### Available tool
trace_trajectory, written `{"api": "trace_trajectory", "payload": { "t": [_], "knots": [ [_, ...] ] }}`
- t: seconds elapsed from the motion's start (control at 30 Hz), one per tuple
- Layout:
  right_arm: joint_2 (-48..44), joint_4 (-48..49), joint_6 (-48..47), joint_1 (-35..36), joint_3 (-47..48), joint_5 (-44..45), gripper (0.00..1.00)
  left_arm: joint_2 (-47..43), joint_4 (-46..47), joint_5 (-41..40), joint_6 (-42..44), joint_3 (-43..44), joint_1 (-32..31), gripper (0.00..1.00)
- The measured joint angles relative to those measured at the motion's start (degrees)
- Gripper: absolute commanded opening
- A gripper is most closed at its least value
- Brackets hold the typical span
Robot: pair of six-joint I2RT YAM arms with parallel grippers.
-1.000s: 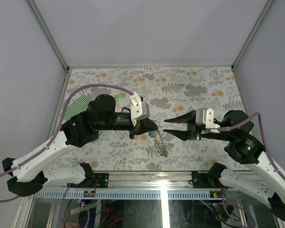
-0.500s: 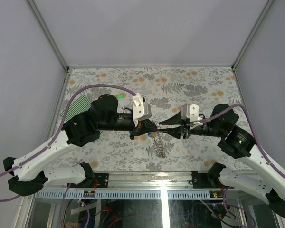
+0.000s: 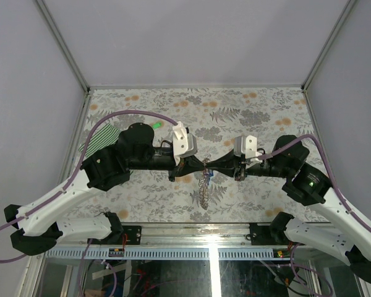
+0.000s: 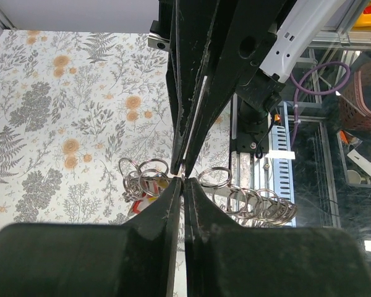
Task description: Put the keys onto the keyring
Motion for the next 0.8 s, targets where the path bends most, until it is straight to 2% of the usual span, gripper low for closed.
{"api": "trace_trajectory", "payload": {
  "t": [0.1,0.17,0.47,0.53,0.8],
  "knots": [
    [-0.11,0.39,-0.11,0.0,-0.15,-0.07,0.0,0.0,0.09,-0.35,0.17,0.0,0.0,0.27],
    [-0.57,1.36,-0.22,-0.02,-1.2,0.17,0.0,-0.11,0.61,-1.03,-0.11,0.0,0.0,0.35],
    [-2.05,3.28,-0.83,0.0,-5.4,4.63,0.0,-0.81,3.8,-5.4,-3.43,-0.48,1.2,0.46],
    [-2.49,3.43,-0.81,-0.02,-6.12,6.34,0.0,-0.15,4.52,-4.7,-5.22,-0.68,4.48,0.49],
    [-3.85,-0.17,2.23,-0.02,-5.7,12.5,0.0,3.85,10.43,-1.46,-15.23,-5.66,24.26,0.53]
  ]
}}
